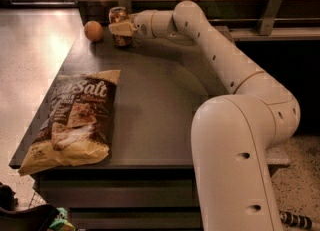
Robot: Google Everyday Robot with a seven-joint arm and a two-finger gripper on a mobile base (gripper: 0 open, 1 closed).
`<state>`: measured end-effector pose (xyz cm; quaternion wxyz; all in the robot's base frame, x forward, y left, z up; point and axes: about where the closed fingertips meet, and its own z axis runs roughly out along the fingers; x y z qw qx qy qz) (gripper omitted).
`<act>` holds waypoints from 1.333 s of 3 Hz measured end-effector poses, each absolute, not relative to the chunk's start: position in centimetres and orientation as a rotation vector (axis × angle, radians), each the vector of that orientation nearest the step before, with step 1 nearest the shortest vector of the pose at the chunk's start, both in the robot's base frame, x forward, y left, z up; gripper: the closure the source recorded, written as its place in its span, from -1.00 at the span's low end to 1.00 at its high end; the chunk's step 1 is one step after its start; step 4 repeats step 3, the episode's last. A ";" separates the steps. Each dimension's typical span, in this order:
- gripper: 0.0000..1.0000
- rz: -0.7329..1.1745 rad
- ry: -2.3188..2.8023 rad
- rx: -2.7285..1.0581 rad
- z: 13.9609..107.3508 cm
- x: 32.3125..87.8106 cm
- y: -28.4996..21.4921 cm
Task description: Move orange can near orange
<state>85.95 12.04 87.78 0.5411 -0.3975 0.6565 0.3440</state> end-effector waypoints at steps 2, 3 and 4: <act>-0.97 0.828 1.559 -0.952 87.5 85.8 12.9; -1.00 0.830 1.559 -0.953 87.5 85.8 13.0; -1.00 0.830 1.559 -0.953 87.5 85.8 13.0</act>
Offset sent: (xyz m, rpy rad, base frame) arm -0.0004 0.0026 -0.0008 0.0002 0.0013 0.0032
